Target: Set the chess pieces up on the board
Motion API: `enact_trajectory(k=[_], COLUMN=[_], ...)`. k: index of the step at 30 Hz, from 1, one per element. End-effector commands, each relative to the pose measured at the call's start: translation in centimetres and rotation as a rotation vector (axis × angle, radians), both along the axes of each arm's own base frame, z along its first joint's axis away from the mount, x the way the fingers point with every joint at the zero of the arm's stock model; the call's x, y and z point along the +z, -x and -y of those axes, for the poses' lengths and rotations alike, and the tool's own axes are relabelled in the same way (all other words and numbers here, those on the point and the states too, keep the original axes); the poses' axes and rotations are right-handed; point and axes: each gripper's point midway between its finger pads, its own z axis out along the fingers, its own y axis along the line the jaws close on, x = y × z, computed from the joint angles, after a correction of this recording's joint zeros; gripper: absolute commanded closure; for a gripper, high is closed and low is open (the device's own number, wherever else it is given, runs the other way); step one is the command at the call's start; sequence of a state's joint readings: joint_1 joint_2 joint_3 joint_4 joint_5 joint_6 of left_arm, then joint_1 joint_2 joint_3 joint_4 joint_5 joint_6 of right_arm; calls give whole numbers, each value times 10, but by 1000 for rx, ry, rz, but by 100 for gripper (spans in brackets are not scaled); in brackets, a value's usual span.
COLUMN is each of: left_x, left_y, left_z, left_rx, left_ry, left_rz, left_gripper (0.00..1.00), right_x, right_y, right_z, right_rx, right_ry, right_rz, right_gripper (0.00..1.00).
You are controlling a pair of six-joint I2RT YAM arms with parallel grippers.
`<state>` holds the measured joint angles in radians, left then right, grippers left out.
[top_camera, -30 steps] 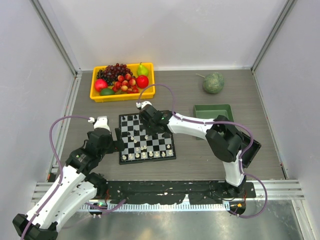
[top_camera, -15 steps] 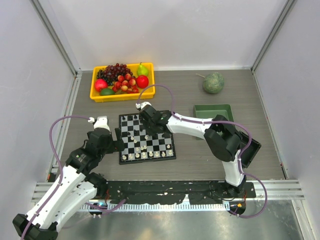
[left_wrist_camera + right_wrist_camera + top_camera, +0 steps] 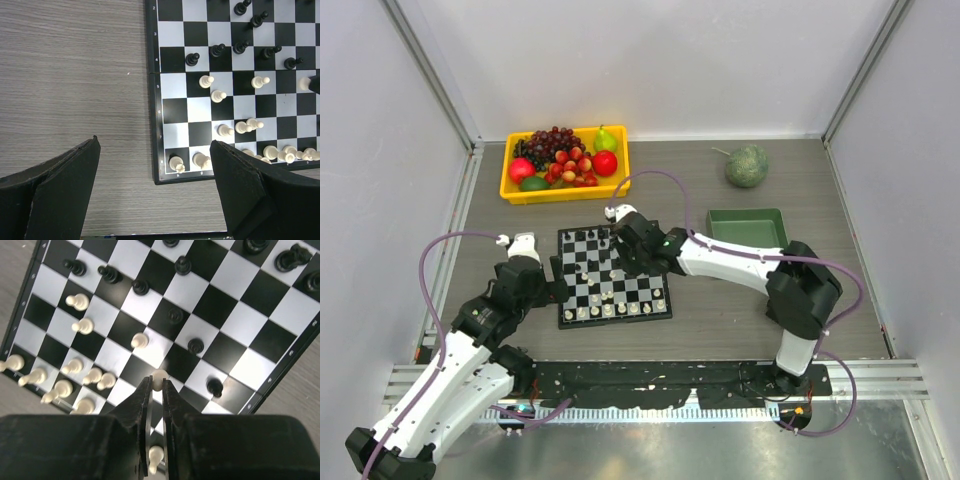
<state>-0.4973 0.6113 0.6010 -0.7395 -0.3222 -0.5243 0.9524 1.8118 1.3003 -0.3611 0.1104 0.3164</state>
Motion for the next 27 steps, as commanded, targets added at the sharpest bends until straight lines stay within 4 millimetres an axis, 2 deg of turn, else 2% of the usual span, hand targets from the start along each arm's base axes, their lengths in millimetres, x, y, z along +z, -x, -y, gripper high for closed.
enact_trajectory(k=[1, 7, 11, 17, 27], left_x=[3, 3, 3, 3, 3], left_y=[-4, -5, -5, -5, -5], left_z=[0, 3, 5, 4, 5], left_rx=[20, 15, 13, 14, 11], left_ry=[17, 29, 33, 33, 38], left_rz=[17, 18, 16, 18, 18], left_gripper=[0, 0, 0, 0, 0], right_x=[29, 14, 4, -1, -12], right_y=[15, 30, 38, 36, 44], right_z=[-2, 18, 21, 28, 35], right_rx=[-2, -29, -20, -42, -31], right_ry=[-104, -87, -74, -41, -13], right_rz=[22, -12, -31, -23, -49], right_gripper=[90, 89, 89, 90, 89])
